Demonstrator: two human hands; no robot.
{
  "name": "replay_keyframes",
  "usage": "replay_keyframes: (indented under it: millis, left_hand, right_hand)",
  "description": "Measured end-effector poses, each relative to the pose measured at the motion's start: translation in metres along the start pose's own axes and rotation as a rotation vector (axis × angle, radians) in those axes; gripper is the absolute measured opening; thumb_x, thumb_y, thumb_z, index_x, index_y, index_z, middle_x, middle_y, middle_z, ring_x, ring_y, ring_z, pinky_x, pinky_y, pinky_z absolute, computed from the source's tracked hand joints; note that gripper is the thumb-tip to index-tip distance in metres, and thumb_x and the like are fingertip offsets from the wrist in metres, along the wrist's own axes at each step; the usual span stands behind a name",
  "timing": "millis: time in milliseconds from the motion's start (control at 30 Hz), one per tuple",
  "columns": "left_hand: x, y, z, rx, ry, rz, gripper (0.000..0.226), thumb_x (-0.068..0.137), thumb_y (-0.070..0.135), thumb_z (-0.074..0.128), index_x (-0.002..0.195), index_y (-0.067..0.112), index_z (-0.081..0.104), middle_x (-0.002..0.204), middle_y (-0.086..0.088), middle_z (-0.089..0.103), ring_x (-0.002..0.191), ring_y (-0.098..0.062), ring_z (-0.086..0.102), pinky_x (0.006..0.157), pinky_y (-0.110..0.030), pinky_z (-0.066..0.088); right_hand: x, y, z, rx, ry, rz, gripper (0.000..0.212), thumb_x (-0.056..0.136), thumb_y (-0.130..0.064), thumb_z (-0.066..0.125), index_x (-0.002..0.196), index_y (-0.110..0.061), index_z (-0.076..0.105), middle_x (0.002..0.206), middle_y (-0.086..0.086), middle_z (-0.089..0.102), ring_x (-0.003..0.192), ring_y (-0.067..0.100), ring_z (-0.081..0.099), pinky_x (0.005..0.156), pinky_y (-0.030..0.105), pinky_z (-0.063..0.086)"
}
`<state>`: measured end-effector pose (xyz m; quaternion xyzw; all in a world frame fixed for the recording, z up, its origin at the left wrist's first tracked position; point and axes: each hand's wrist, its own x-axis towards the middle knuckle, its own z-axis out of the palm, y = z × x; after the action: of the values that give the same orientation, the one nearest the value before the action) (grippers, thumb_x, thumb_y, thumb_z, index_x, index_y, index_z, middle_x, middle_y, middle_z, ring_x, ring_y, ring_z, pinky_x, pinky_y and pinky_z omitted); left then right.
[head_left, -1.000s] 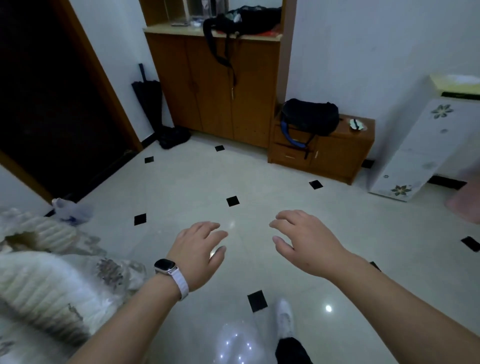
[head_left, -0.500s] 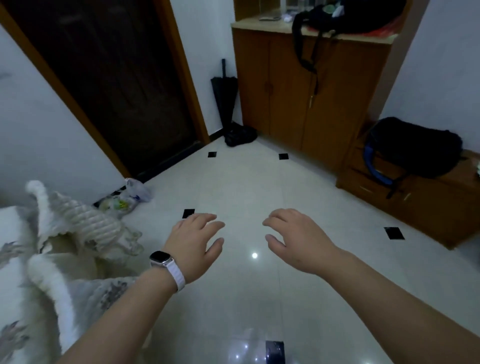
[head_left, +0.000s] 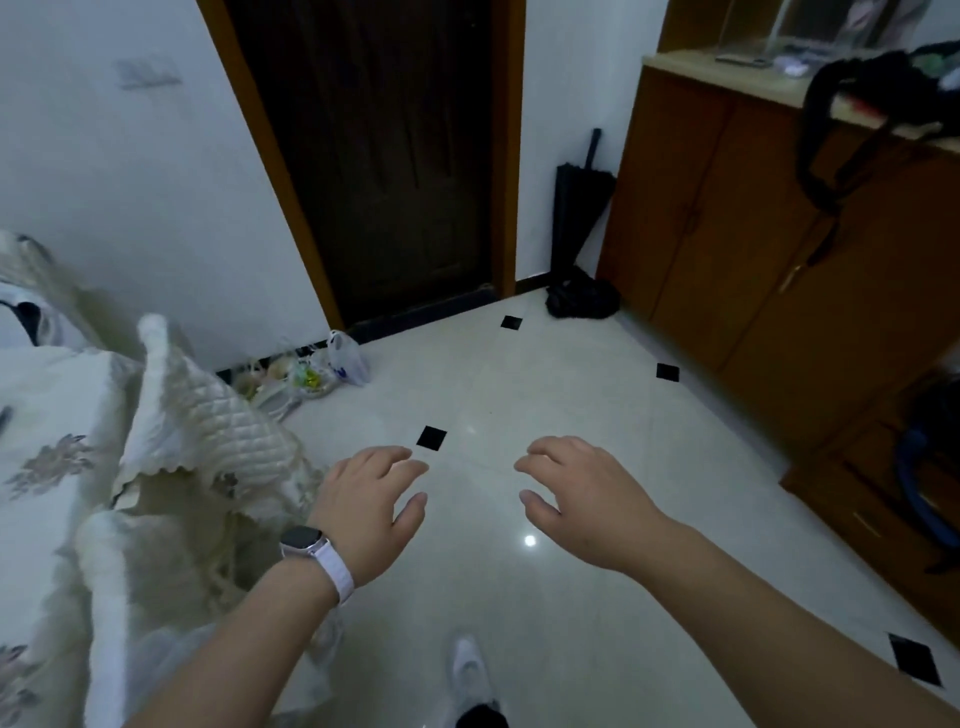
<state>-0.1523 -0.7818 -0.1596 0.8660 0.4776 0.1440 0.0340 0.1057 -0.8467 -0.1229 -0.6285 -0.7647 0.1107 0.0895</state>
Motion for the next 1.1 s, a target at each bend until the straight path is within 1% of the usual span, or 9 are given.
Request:
replay_keyframes:
  millis: [133, 233, 367, 467, 600, 700, 900, 1100]
  left_hand:
    - [0.059, -0.049, 0.001, -0.020, 0.004, -0.057, 0.038, 0.083, 0.043, 0.045, 0.106, 0.023, 0.068, 0.114, -0.003, 0.067, 0.103, -0.028, 0.063, 0.082, -0.043, 0.049]
    - [0.098, -0.092, -0.007, -0.008, 0.017, -0.061, 0.039, 0.085, 0.043, 0.045, 0.109, 0.023, 0.067, 0.117, -0.004, 0.066, 0.105, -0.028, 0.061, 0.085, -0.043, 0.049]
    - [0.143, -0.142, -0.021, 0.021, 0.034, -0.111, 0.040, 0.085, 0.043, 0.045, 0.110, 0.021, 0.067, 0.117, -0.006, 0.066, 0.103, -0.030, 0.062, 0.083, -0.045, 0.049]
    - [0.161, -0.169, -0.028, 0.043, 0.055, -0.150, 0.039, 0.086, 0.043, 0.045, 0.110, 0.021, 0.067, 0.117, -0.005, 0.066, 0.103, -0.029, 0.062, 0.083, -0.043, 0.049]
    - [0.181, -0.208, -0.028, 0.061, 0.056, -0.258, 0.042, 0.085, 0.044, 0.043, 0.112, 0.020, 0.067, 0.122, -0.008, 0.064, 0.106, -0.032, 0.061, 0.085, -0.046, 0.048]
    - [0.198, -0.238, -0.021, 0.079, 0.045, -0.344, 0.042, 0.086, 0.045, 0.043, 0.113, 0.022, 0.066, 0.127, -0.007, 0.061, 0.109, -0.031, 0.060, 0.086, -0.046, 0.048]
    - [0.258, -0.294, -0.008, 0.126, 0.040, -0.496, 0.041, 0.085, 0.045, 0.044, 0.112, 0.022, 0.065, 0.125, -0.008, 0.061, 0.105, -0.033, 0.061, 0.082, -0.047, 0.050]
    - [0.326, -0.332, -0.015, 0.162, 0.049, -0.635, 0.041, 0.085, 0.045, 0.044, 0.113, 0.023, 0.064, 0.126, -0.007, 0.060, 0.107, -0.033, 0.060, 0.082, -0.045, 0.049]
  right_hand:
    - [0.087, 0.007, -0.012, -0.054, -0.035, -0.033, 0.040, 0.098, -0.041, 0.044, 0.133, -0.025, 0.054, 0.137, -0.006, 0.051, 0.126, 0.017, 0.045, 0.103, 0.033, 0.036]
    - [0.152, 0.004, -0.027, -0.097, -0.008, -0.070, 0.041, 0.098, -0.041, 0.044, 0.134, -0.025, 0.054, 0.136, -0.006, 0.051, 0.125, 0.017, 0.046, 0.103, 0.034, 0.037]
    - [0.222, 0.000, -0.037, -0.085, 0.020, -0.105, 0.040, 0.097, -0.039, 0.044, 0.134, -0.027, 0.053, 0.138, -0.007, 0.050, 0.127, 0.015, 0.044, 0.104, 0.033, 0.035]
    - [0.270, -0.004, -0.037, -0.076, 0.004, -0.155, 0.039, 0.097, -0.038, 0.044, 0.133, -0.026, 0.054, 0.137, -0.007, 0.051, 0.125, 0.015, 0.045, 0.104, 0.034, 0.036]
    - [0.340, -0.011, -0.033, -0.058, -0.014, -0.231, 0.040, 0.098, -0.037, 0.044, 0.136, -0.026, 0.052, 0.139, -0.007, 0.050, 0.127, 0.014, 0.043, 0.105, 0.032, 0.035]
    - [0.393, -0.016, -0.026, -0.037, -0.050, -0.301, 0.040, 0.098, -0.036, 0.045, 0.136, -0.025, 0.053, 0.138, -0.005, 0.051, 0.126, 0.015, 0.045, 0.104, 0.033, 0.036]
    - [0.522, -0.012, -0.012, -0.015, -0.112, -0.439, 0.042, 0.098, -0.038, 0.043, 0.138, -0.027, 0.049, 0.139, -0.006, 0.049, 0.124, 0.014, 0.044, 0.104, 0.033, 0.037]
    - [0.641, -0.017, -0.017, 0.040, -0.161, -0.627, 0.040, 0.096, -0.037, 0.043, 0.133, -0.025, 0.054, 0.133, -0.006, 0.053, 0.119, 0.015, 0.047, 0.101, 0.034, 0.040]
